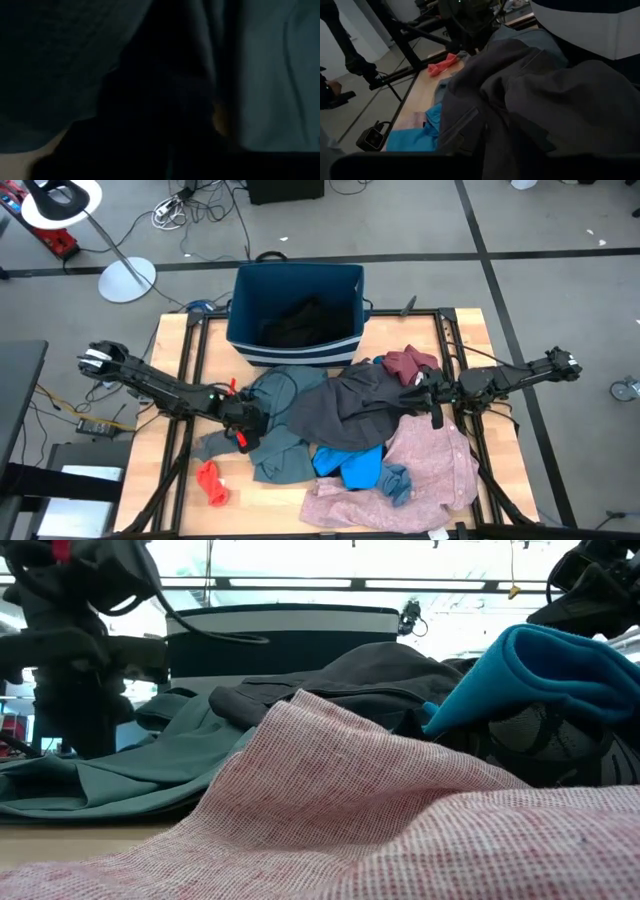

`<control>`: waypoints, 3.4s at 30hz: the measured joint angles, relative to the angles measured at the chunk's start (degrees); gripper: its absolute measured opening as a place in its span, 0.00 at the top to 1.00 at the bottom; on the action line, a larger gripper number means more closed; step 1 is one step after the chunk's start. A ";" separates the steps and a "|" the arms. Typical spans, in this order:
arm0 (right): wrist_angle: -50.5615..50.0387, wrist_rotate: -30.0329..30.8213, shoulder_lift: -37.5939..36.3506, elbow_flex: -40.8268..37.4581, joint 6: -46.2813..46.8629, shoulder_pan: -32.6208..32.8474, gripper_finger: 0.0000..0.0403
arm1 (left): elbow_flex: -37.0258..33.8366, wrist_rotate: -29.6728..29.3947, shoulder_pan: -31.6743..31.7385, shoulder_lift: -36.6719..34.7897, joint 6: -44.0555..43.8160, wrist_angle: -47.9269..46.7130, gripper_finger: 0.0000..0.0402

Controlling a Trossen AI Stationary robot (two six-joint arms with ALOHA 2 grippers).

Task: Sort clothes
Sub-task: Put the bottom dark blue sock into the blue bin, then put the dark gray shorts into the blue bin

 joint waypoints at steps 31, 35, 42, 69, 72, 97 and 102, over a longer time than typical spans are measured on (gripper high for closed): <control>-0.02 0.01 0.00 0.00 0.00 -0.02 0.78 | 53.45 -15.41 0.48 -0.20 -4.75 -47.19 1.00; -0.02 0.01 0.00 0.00 0.00 0.00 0.78 | 59.08 -16.98 3.51 -0.17 -0.09 -49.89 1.00; -0.02 0.01 0.02 0.00 0.00 -0.02 0.78 | 66.64 -15.96 12.48 -0.05 12.45 -50.00 1.00; -0.02 0.00 0.02 0.00 0.00 -0.01 0.78 | 73.35 2.18 44.36 20.82 42.67 -29.42 0.98; 0.00 -0.01 0.02 0.00 0.00 0.00 0.78 | 73.35 2.21 45.02 21.94 42.69 -27.34 0.95; 0.00 -0.01 0.00 0.00 0.00 -0.02 0.78 | 73.29 5.36 44.75 18.73 40.94 -31.49 0.60; 0.00 0.00 0.00 0.00 0.00 -0.01 0.78 | 73.29 6.70 39.52 12.59 37.62 -32.93 0.60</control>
